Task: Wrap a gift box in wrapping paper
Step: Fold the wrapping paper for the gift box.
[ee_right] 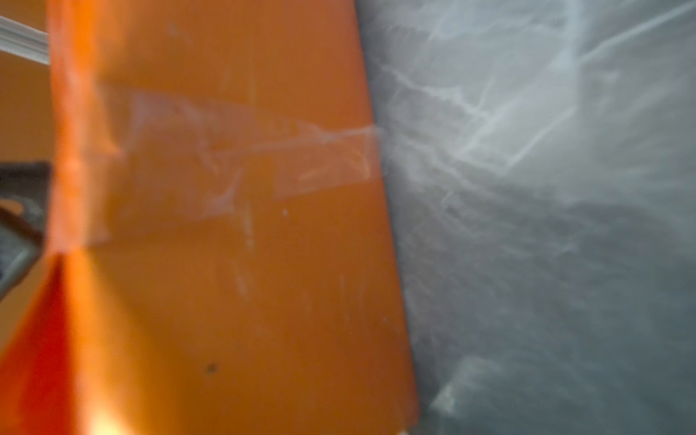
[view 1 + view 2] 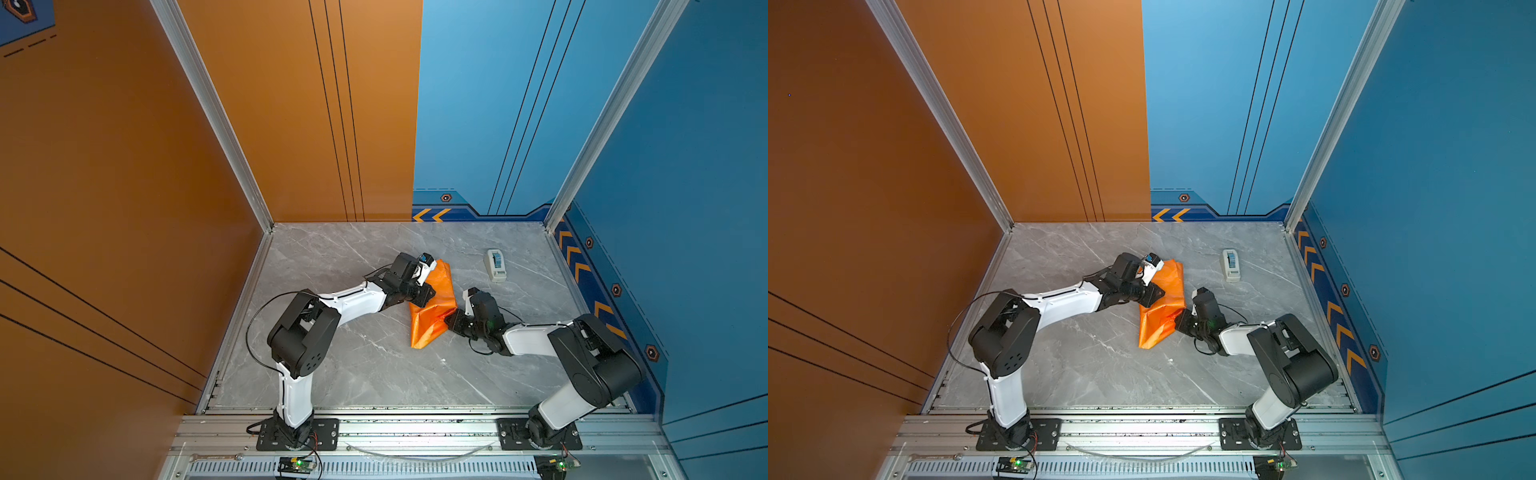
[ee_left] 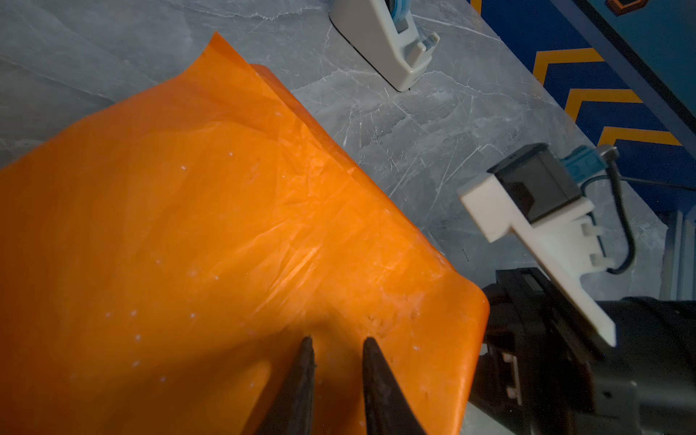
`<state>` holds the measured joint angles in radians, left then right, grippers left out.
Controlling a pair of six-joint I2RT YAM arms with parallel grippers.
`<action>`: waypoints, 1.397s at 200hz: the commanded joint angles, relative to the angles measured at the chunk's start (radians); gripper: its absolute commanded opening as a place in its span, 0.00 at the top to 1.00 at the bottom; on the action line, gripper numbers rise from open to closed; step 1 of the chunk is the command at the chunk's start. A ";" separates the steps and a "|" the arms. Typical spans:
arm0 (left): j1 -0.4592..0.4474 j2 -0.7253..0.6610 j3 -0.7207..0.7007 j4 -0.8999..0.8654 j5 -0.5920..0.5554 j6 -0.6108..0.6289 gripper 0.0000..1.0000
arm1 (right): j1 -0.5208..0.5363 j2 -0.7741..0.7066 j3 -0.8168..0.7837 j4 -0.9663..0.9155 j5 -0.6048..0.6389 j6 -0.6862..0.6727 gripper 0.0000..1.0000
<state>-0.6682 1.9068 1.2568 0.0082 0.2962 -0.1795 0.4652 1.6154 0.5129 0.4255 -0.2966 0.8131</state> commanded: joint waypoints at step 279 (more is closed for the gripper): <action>-0.002 0.021 -0.032 -0.033 0.009 0.005 0.74 | 0.096 -0.184 -0.043 -0.235 0.160 -0.115 0.68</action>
<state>-0.6685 1.9068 1.2560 0.0082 0.3000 -0.1799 0.5518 1.4734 0.4671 0.2699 -0.2504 0.7303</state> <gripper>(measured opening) 0.256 0.240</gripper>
